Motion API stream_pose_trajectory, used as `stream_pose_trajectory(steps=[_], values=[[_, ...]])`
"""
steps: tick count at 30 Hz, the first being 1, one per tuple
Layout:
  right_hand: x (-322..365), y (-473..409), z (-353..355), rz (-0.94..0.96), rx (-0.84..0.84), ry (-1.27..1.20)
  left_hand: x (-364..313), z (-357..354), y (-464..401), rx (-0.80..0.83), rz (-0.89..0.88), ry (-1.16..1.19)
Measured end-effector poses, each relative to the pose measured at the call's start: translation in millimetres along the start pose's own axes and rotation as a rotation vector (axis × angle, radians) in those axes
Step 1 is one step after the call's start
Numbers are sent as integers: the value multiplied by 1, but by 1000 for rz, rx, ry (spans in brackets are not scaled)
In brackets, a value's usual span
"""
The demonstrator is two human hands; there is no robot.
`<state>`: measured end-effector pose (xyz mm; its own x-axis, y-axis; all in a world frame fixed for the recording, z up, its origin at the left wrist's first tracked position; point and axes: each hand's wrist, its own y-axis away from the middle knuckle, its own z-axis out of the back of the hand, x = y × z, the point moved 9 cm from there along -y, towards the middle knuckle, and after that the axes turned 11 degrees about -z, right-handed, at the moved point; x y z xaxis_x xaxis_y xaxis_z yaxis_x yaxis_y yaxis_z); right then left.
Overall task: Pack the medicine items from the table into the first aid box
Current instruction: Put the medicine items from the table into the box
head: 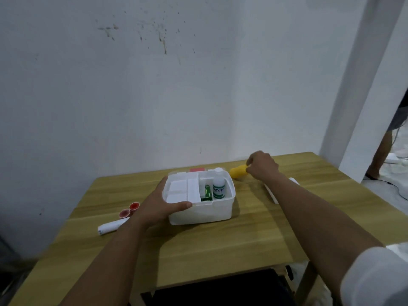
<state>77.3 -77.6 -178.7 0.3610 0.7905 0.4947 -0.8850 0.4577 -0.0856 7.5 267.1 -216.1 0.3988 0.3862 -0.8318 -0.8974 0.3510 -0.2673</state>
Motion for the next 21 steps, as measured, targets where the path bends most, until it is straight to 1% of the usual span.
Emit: stream_pose_trajectory(steps=[2, 6, 10, 12, 14, 16, 19, 21], values=[[16, 5, 25, 78, -25, -169, 0, 0, 1, 3, 8, 0], [50, 20, 77, 193, -82, -381, 0, -2, -1, 19, 7, 2], [89, 42, 102, 341, -34, -435, 1, -2, -1, 17, 9, 6], [106, 53, 102, 400, 38, -418, 3, -2, -1, 20, 12, 2], [119, 65, 90, 453, 166, -396, 5, -1, -1, 19, 21, 10], [126, 78, 70, 517, 274, -318, 5, -2, -1, 25, 25, 16], [127, 91, 42, 614, 280, -113, 5, -2, -2, 34, 21, 24], [119, 94, 21, 638, 285, -39, 6, -1, -2, 26, 23, 21]])
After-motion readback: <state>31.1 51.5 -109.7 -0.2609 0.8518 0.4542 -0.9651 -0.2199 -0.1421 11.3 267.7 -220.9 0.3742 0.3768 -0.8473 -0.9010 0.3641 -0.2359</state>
